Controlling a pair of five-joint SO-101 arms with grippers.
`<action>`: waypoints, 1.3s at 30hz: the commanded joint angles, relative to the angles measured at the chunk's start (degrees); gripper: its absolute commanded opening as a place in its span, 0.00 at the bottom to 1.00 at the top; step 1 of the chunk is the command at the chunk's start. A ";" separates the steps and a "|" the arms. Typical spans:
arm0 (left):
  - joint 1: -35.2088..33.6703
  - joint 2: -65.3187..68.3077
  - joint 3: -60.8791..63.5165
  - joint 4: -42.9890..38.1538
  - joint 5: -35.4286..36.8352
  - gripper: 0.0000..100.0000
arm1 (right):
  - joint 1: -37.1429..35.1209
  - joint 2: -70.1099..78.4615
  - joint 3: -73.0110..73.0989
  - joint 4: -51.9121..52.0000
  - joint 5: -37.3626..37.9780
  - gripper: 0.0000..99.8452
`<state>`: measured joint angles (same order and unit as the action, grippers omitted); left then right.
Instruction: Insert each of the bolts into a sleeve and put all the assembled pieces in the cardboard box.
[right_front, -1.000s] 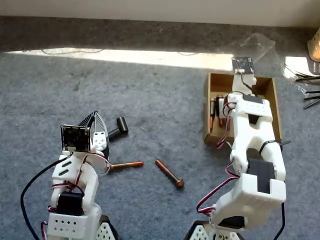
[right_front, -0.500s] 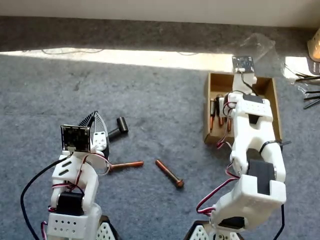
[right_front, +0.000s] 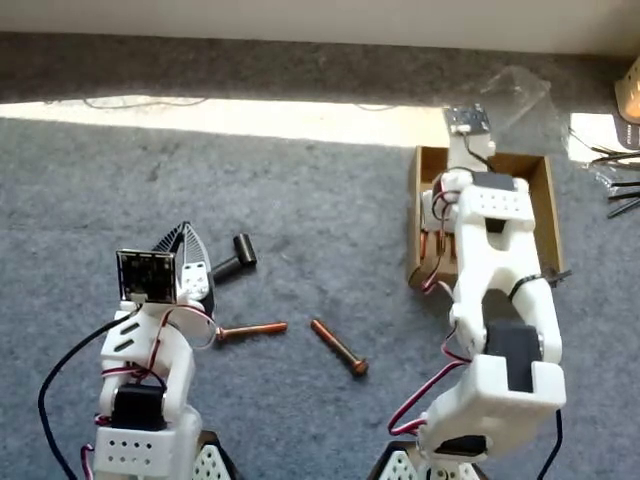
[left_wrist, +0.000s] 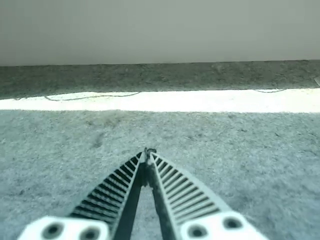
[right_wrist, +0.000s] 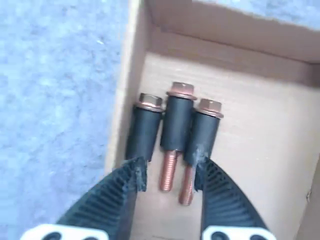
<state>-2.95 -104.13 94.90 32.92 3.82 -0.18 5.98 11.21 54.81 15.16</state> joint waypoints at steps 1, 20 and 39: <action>-3.03 -0.57 -0.48 -0.18 -0.18 0.02 | -4.62 -6.90 -5.58 7.96 0.53 0.13; -5.58 -0.66 -9.10 15.21 0.00 0.02 | -27.74 -23.16 -2.15 17.10 0.35 0.13; -24.48 -0.66 -20.79 32.88 0.18 0.02 | -35.12 -22.73 -0.04 9.63 0.26 0.13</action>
<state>-20.44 -104.40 76.62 65.45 3.91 -33.85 -14.86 11.65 66.86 15.16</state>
